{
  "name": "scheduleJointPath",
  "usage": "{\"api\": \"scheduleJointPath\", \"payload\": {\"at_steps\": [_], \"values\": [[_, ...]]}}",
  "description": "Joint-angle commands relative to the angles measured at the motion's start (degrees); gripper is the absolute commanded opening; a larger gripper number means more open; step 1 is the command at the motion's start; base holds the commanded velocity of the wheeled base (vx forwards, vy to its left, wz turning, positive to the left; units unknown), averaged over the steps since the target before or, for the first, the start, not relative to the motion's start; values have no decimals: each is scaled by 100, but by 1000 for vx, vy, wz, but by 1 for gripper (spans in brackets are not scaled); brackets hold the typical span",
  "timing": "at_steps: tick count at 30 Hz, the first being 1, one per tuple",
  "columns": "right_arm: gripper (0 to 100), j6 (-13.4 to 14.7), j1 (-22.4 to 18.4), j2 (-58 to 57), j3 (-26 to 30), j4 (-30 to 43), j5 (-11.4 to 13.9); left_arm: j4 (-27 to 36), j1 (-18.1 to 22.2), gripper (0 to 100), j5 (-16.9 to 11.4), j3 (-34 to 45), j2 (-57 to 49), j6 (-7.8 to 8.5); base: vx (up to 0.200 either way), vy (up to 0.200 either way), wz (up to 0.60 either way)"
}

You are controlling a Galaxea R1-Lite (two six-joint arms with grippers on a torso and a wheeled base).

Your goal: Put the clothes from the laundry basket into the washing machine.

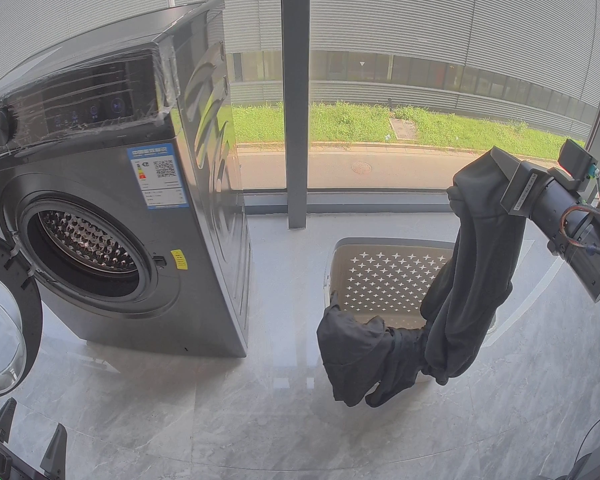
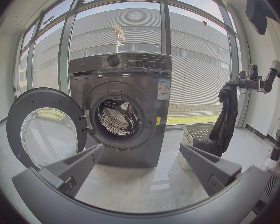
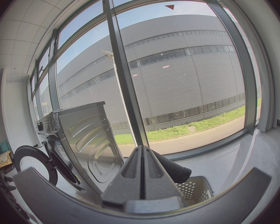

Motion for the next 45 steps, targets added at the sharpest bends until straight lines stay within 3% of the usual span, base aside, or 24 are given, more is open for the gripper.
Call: {"api": "scheduleJointPath", "payload": {"at_steps": [1, 20, 26, 45], "values": [[0, -1, 17, 4, 28, -4, 15, 1, -2, 100, 1, 92, -96, -2, 0, 200, 0], [0, 43, 166, 4, 46, -74, 59, 1, -2, 100, 1, 92, -96, -2, 0, 200, 0], [0, 43, 210, 13, 90, -92, 85, 1, -2, 100, 1, 92, -96, -11, 0, 0, 0], [0, 43, 219, 22, 151, -92, 85, 1, -2, 100, 1, 92, -96, -2, -189, 0, 0]]}}
